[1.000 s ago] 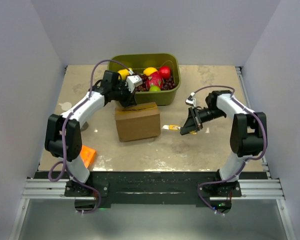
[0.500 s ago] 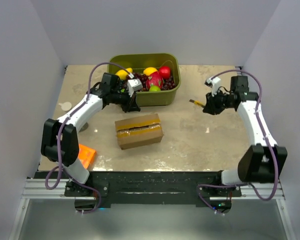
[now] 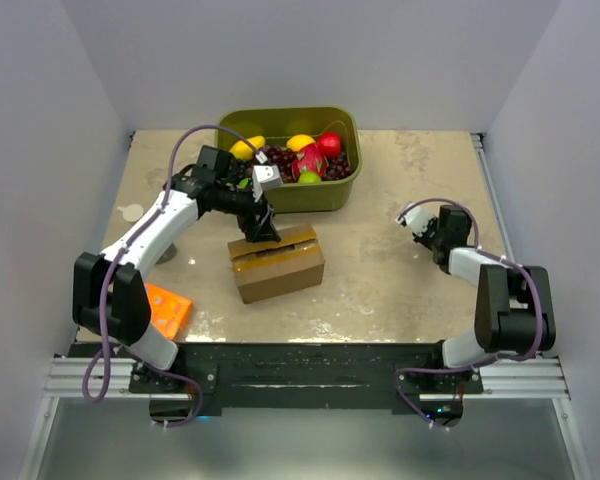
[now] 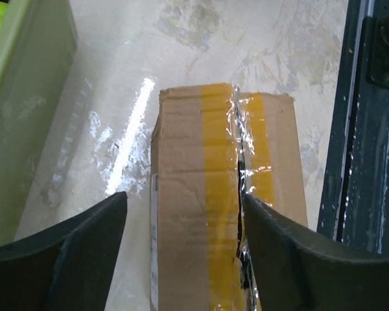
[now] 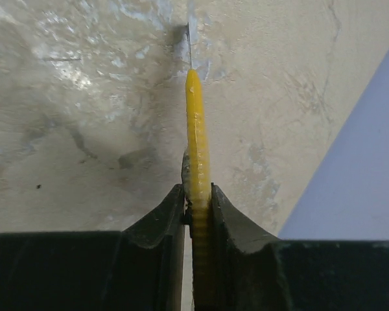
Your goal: Unpack the express box
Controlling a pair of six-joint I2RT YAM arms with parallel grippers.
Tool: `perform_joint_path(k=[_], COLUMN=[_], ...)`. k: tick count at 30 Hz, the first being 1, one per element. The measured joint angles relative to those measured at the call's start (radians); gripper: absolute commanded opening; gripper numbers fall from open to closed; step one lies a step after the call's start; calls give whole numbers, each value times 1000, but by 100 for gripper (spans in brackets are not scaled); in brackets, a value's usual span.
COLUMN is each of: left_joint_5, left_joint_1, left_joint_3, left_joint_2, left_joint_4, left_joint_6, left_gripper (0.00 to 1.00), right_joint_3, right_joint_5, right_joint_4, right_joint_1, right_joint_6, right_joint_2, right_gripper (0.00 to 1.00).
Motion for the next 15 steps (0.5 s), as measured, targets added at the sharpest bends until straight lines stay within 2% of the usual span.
perform_joint_path(k=[1, 3, 4, 6, 11, 15], left_joint_5=[-1, -1, -3, -5, -21, -63], left_joint_1=[0, -1, -3, -9, -37, -72], left_joint_3=[0, 0, 0, -1, -20, -71], left_joint_2=[-7, -24, -38, -64, -115, -132], left_joint_4=[-21, -55, -72, -91, -106, -102], left_joint_6=[20, 53, 71, 95, 126, 145], left_gripper=[98, 99, 100, 100, 100, 100], right_joint_3=[-6, -2, 6, 29, 157, 321], right_joint_5=[21, 48, 55, 46, -72, -250], right_joint_4=[26, 61, 53, -5, -305, -527], right_joint_1=[3, 11, 16, 21, 25, 48], right_joint_6=[-18, -34, -37, -19, 53, 143], right_joint_2=[10, 31, 35, 22, -95, -182], right_gripper=[44, 63, 90, 99, 99, 99])
